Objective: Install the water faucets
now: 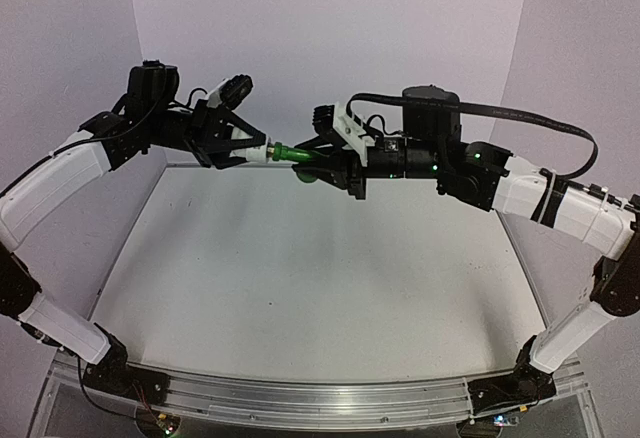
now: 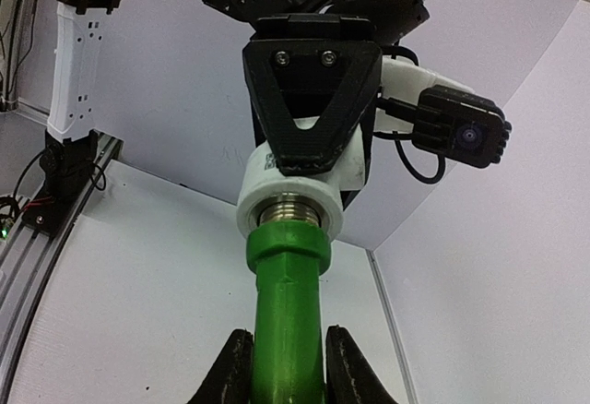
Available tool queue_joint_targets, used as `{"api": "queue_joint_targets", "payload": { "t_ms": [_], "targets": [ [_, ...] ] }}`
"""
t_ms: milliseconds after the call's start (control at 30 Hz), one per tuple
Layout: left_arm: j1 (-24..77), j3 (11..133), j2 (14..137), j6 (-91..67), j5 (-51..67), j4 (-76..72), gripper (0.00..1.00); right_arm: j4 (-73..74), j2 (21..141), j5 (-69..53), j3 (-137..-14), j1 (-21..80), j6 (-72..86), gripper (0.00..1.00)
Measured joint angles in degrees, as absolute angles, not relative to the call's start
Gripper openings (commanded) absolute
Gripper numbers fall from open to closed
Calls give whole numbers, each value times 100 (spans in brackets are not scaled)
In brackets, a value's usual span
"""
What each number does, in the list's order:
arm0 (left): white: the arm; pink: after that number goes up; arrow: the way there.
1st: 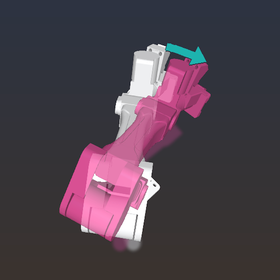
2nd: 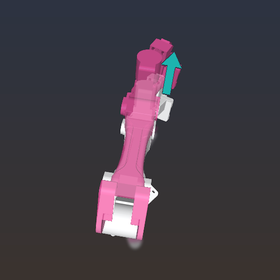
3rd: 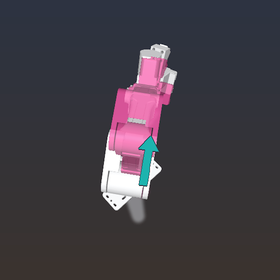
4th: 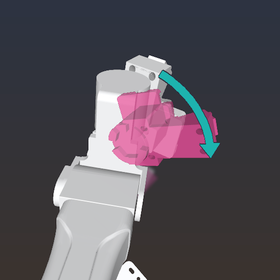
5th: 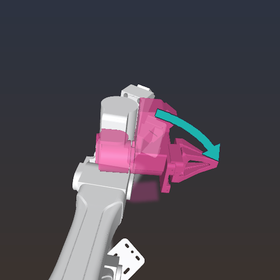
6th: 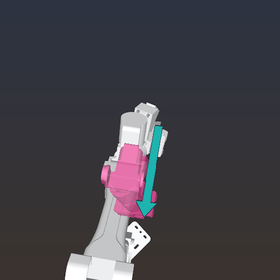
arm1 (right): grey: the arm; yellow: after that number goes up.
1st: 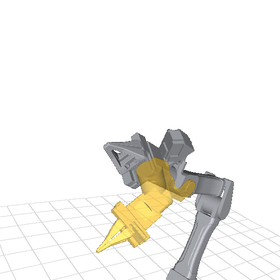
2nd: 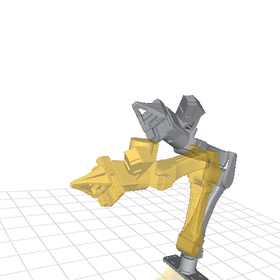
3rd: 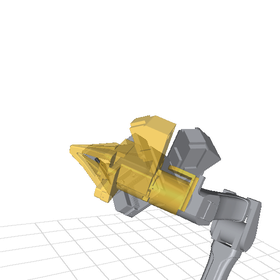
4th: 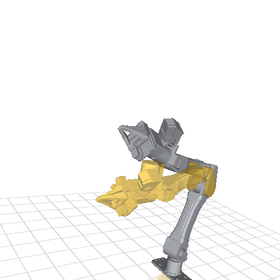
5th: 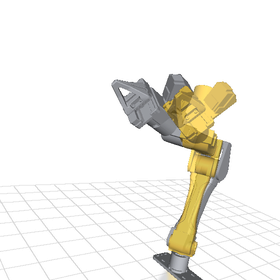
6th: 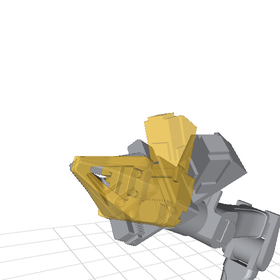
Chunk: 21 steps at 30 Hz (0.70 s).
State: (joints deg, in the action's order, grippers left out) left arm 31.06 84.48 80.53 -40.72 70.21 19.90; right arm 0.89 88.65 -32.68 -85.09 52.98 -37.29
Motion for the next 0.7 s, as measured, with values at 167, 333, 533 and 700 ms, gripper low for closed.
{"api": "queue_joint_targets", "payload": {
  "t_ms": [167,333,533,700],
  "targets": [
    [3107,8349,7882,-3955,6853,2011,0,97,8966,-3451,-8611,5293,-3453,0],
    [3107,8348,7828,-3691,6707,2168,0,171,9006,-3562,-8691,5269,-3268,0],
    [3107,8348,7828,-3465,6597,2362,0,377,9030,-3590,-8788,5262,-3137,0],
    [3105,8348,7814,-3388,6526,2440,0,442,9086,-3653,-8853,5243,-3071,0]
  ]
}}
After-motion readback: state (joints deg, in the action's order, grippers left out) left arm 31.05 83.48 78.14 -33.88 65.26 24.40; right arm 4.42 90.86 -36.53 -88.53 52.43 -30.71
